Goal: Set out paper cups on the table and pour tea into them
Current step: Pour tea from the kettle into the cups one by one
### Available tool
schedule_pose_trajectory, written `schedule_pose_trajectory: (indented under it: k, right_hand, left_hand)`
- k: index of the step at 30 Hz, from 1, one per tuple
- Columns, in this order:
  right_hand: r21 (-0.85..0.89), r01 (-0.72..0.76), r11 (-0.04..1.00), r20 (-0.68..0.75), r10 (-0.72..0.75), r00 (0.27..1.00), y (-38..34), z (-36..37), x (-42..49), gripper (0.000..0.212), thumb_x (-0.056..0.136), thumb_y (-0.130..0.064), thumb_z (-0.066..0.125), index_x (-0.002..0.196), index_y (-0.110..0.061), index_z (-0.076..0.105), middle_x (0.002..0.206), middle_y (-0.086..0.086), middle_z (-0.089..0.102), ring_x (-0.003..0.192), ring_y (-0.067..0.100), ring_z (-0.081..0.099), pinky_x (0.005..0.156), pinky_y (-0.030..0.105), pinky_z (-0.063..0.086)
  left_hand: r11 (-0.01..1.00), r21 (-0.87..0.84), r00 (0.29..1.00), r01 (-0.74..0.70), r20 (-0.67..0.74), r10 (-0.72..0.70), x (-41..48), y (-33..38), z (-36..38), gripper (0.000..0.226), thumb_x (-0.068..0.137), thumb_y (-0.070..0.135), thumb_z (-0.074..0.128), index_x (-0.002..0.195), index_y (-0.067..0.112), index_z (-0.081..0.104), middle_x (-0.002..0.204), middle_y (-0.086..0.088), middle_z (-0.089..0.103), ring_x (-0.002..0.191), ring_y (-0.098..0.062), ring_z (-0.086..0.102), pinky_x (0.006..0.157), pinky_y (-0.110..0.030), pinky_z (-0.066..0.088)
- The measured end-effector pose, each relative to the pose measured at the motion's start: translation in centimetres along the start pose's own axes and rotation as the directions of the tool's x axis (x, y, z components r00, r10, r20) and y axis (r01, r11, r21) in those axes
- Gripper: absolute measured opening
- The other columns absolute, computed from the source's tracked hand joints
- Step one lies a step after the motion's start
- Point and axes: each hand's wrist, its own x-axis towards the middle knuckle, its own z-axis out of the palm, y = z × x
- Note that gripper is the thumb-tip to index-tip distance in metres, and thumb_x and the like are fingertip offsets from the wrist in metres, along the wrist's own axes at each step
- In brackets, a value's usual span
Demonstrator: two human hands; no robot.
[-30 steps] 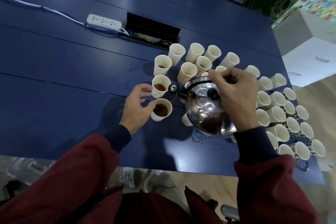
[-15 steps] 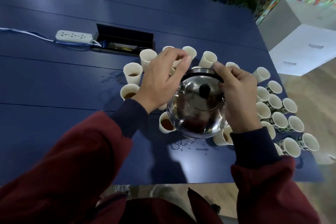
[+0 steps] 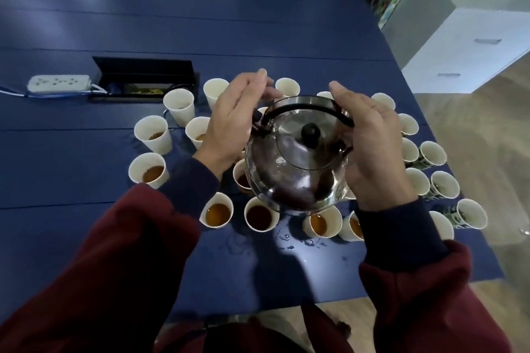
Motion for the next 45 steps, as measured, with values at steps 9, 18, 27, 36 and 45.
schedule_pose_trajectory:
  k: [9, 18, 27, 36, 45]
  right_hand:
    - [0.039, 0.055, 0.998, -0.126, -0.050, 0.991, -0.4, -0.9, 0.1, 0.033, 0.090, -0.021, 0.073, 0.066, -0.013, 0.052, 0.069, 0.007, 0.052, 0.072, 0.027, 0.052, 0.067, 0.031, 0.047]
    - [0.010, 0.104, 0.995, -0.113, -0.102, 0.988, -0.3, -2.9, 0.4, 0.027, 0.092, -0.023, 0.071, 0.079, -0.004, 0.057, 0.067, 0.008, 0.055, 0.066, 0.021, 0.054, 0.066, 0.032, 0.047]
    - [-0.410, 0.229, 0.883, 0.008, -0.248, 0.969, -1.1, -8.1, 4.1, 0.049, 0.097, -0.044, 0.061, 0.072, -0.003, 0.056, 0.066, 0.007, 0.052, 0.066, 0.022, 0.048, 0.068, 0.039, 0.042]
    - [-0.725, 0.469, 0.504, 0.286, -0.399, 0.871, -4.2, -19.6, 11.3, 0.026, 0.090, -0.052, 0.065, 0.092, -0.027, 0.072, 0.085, -0.008, 0.069, 0.085, 0.020, 0.064, 0.082, 0.049, 0.052]
    - [-0.815, 0.492, 0.305, 0.351, -0.416, 0.839, -9.3, -32.5, 15.6, 0.025, 0.095, -0.038, 0.067, 0.096, -0.014, 0.072, 0.080, -0.006, 0.065, 0.065, 0.003, 0.051, 0.063, 0.012, 0.035]
  left_hand:
    - [0.987, 0.046, 0.958, -0.154, 0.253, 0.137, 0.5, -0.1, 0.1, 0.015, 0.086, 0.027, 0.075, 0.090, 0.013, 0.073, 0.079, 0.009, 0.072, 0.077, -0.007, 0.066, 0.075, -0.020, 0.049]
    - [0.989, 0.029, 0.950, -0.148, 0.282, 0.134, 2.1, 0.3, 2.0, 0.017, 0.085, 0.021, 0.079, 0.085, 0.004, 0.076, 0.074, -0.009, 0.073, 0.071, -0.016, 0.068, 0.072, -0.032, 0.055]
    - [0.990, 0.077, 0.965, -0.115, 0.244, 0.093, 4.1, -0.5, 7.1, 0.020, 0.084, 0.026, 0.080, 0.083, 0.006, 0.076, 0.076, -0.010, 0.073, 0.071, -0.018, 0.067, 0.071, -0.038, 0.056]
    - [0.974, 0.171, 0.975, -0.147, 0.191, 0.113, 7.2, -2.1, 18.9, 0.018, 0.084, 0.028, 0.081, 0.081, 0.011, 0.076, 0.071, 0.001, 0.073, 0.067, -0.009, 0.066, 0.067, -0.026, 0.053]
    - [0.969, 0.177, 0.968, -0.170, 0.214, 0.131, 8.8, -1.9, 33.0, 0.026, 0.081, 0.030, 0.083, 0.082, 0.005, 0.077, 0.075, -0.009, 0.073, 0.069, -0.020, 0.067, 0.068, -0.034, 0.054]
